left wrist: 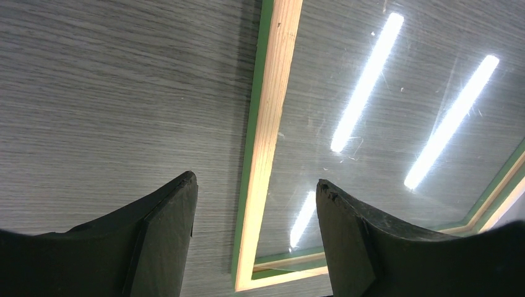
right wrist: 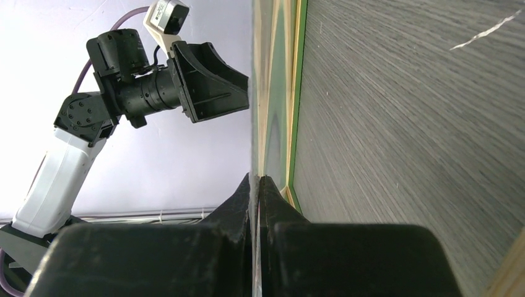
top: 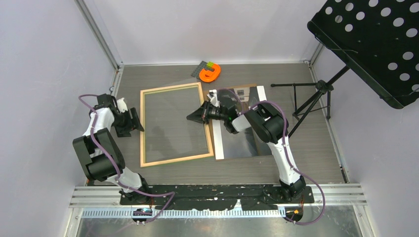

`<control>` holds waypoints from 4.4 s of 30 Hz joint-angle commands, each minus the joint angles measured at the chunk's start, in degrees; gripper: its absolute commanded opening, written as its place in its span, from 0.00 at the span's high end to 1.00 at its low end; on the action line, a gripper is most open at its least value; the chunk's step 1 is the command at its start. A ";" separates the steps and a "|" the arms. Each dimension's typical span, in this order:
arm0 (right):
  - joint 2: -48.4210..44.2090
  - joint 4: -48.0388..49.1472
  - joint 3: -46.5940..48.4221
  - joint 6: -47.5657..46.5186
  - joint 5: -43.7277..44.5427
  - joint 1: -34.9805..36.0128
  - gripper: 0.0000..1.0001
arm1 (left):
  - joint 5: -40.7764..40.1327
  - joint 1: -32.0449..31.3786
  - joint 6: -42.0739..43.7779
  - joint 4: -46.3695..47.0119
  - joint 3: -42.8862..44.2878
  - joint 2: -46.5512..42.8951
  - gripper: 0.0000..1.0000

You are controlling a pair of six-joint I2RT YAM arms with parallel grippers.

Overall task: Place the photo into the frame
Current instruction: Place the photo frame item in the photo frame.

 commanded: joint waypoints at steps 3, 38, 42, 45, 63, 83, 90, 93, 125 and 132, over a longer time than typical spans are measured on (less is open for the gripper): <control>-4.52 3.47 -0.10 -0.99 0.10 0.64 0.94 | -0.11 0.48 -0.41 1.24 -0.31 -0.71 0.31; -3.78 2.36 -0.10 -1.19 0.42 1.52 0.94 | -0.24 0.48 -0.36 1.56 -0.86 -0.45 0.31; -3.23 1.69 0.05 -1.66 0.45 1.65 0.94 | -0.13 0.52 -0.40 1.70 -1.23 -0.35 0.31; -2.74 1.04 0.26 -2.24 0.49 1.69 0.94 | 0.09 0.48 -0.37 1.83 -1.47 -0.12 0.31; -1.99 -6.50 2.11 -7.43 0.79 1.81 0.94 | 3.70 0.48 -0.73 2.24 -2.23 2.25 0.31; -2.52 -14.73 2.58 -14.37 2.25 1.80 0.94 | 6.32 0.48 -0.80 2.29 -2.23 3.96 0.32; -3.10 -20.57 3.71 -19.08 3.55 1.78 0.94 | 6.76 0.40 -0.82 2.29 -2.31 3.82 0.32; -2.99 -22.31 4.48 -20.23 3.95 1.84 0.94 | 7.03 0.40 -0.77 2.21 -2.29 3.65 0.32; -4.05 -36.22 8.08 -29.38 7.52 1.94 0.94 | 1.11 -26.34 1.70 3.40 12.16 4.38 0.23; -4.20 -36.80 8.07 -29.67 7.69 1.87 0.94 | 0.15 -32.51 -0.94 5.70 12.48 9.10 0.24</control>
